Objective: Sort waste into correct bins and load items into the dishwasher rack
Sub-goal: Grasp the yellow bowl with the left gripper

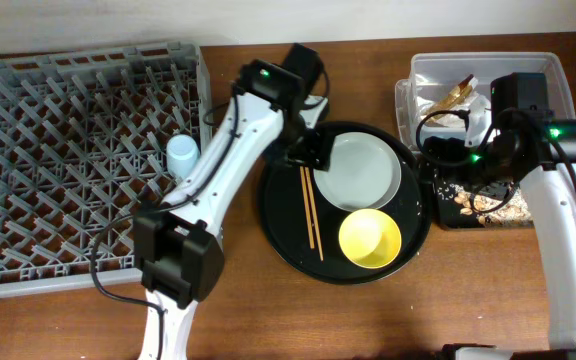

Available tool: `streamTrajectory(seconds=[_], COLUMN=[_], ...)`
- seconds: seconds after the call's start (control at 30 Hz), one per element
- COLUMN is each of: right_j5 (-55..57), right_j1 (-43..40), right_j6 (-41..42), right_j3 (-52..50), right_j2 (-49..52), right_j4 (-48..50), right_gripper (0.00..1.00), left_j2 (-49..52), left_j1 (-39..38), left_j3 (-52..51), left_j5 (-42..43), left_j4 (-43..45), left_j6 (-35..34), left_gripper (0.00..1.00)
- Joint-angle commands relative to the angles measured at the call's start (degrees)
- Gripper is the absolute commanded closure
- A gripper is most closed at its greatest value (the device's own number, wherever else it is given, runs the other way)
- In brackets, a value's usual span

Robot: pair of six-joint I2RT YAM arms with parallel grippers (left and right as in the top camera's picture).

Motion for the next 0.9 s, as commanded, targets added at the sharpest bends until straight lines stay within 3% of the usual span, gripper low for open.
streamTrajectory(seconds=[0.0, 0.17, 0.37, 0.5, 0.63, 0.83, 0.87], right_j5=[1.2, 2.7, 8.2, 6.4, 6.8, 7.2, 7.2], right_j1=[-0.2, -0.2, -6.1, -10.3, -10.7, -10.7, -10.7], right_j6=[0.6, 0.8, 11.6, 11.6, 11.6, 11.6, 11.6], right_j3=[-0.4, -0.4, -0.4, -0.4, -0.4, -0.4, -0.4], right_j2=[0.3, 0.3, 0.3, 0.3, 0.3, 0.3, 0.3], right_j4=[1.2, 1.7, 4.7, 4.7, 4.6, 4.0, 3.8], right_gripper=[0.02, 0.02, 0.01, 0.01, 0.02, 0.02, 0.01], left_j2=[0.5, 0.5, 0.5, 0.5, 0.5, 0.5, 0.5], left_j1=[-4.9, -10.6, -13.5, -13.8, -14.9, -15.4, -15.4], left_j3=[-3.2, -12.9, -20.6, -23.3, -23.8, -26.6, -26.6], left_j5=[-1.7, -1.8, -3.7, -5.1, -5.2, -5.4, -5.4], left_j4=[1.4, 8.7, 13.6, 15.4, 16.0, 19.5, 19.6], left_j6=[-0.8, -3.8, -6.9, -9.8, -9.8, -9.8, -9.8], left_gripper=[0.28, 0.42, 0.52, 0.55, 0.72, 0.78, 0.84])
